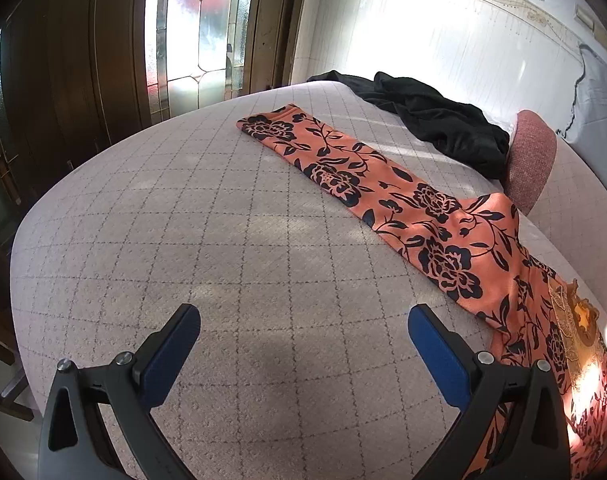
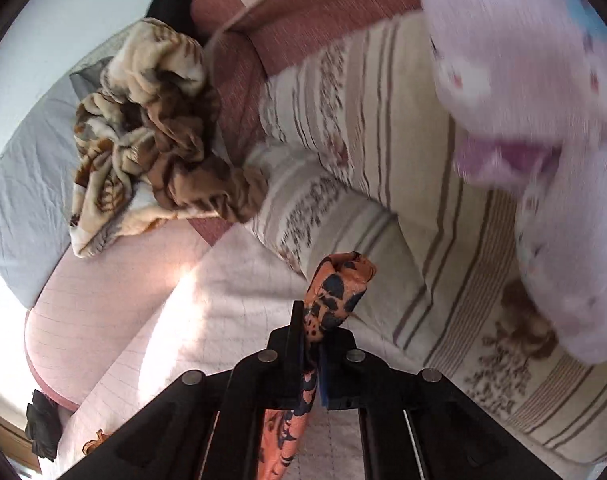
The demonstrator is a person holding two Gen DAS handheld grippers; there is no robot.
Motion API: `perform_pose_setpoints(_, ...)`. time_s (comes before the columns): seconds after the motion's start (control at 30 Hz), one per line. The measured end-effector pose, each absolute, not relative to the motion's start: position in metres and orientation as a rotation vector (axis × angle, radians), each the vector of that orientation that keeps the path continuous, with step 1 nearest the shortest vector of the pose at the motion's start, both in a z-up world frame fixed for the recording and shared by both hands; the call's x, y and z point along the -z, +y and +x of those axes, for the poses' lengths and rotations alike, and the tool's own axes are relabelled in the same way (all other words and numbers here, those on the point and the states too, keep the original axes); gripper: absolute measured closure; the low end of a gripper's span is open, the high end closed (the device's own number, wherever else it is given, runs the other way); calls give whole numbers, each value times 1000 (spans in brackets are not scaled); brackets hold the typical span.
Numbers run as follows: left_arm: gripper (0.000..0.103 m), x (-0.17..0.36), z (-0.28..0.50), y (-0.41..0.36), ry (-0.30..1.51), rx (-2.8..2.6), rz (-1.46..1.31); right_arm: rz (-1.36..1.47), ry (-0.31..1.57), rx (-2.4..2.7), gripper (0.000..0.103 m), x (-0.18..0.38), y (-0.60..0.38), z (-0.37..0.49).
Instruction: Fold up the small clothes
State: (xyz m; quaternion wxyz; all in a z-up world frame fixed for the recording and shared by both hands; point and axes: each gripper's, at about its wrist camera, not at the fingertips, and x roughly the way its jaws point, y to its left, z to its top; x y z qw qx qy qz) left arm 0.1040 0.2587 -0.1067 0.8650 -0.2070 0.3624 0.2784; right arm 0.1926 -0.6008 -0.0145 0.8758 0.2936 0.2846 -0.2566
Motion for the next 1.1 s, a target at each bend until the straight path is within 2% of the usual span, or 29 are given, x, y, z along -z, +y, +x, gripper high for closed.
perform_pose_setpoints(0.2,0,101,102,253,736,-552,-423,500,447,368,98,-65,-549,214)
perform_pose_setpoints(0.37,0,98,99,256,716,-534,-454,472,378,34,98,-98,-434,242)
perform_pose_setpoints(0.57,0,95,97,257,698,-506,-480,474,406,-421,98,-64,-255,240)
perform_pose_setpoints(0.7,0,93,98,254,693,-487,-471,487,538,-586,95,12,-161,243)
perform_pose_setpoints(0.77,0,91,98,251,686,-474,-460,410,698,-594,86,69,-121,253)
perform_pose_setpoints(0.8,0,90,98,249,684,-467,-454,363,774,-589,68,97,-108,257)
perform_pose_setpoints(0.83,0,89,98,248,681,-464,-447,344,853,-584,37,125,-102,264)
perform_pose_setpoints(0.87,0,88,97,247,677,-463,-440,356,917,-578,29,146,-102,259)
perform_pose_setpoints(0.93,0,86,98,245,669,-461,-431,406,937,-571,28,160,-119,248)
perform_pose_setpoints(1.1,0,77,98,227,640,-425,-348,433,817,-542,24,119,-176,223)
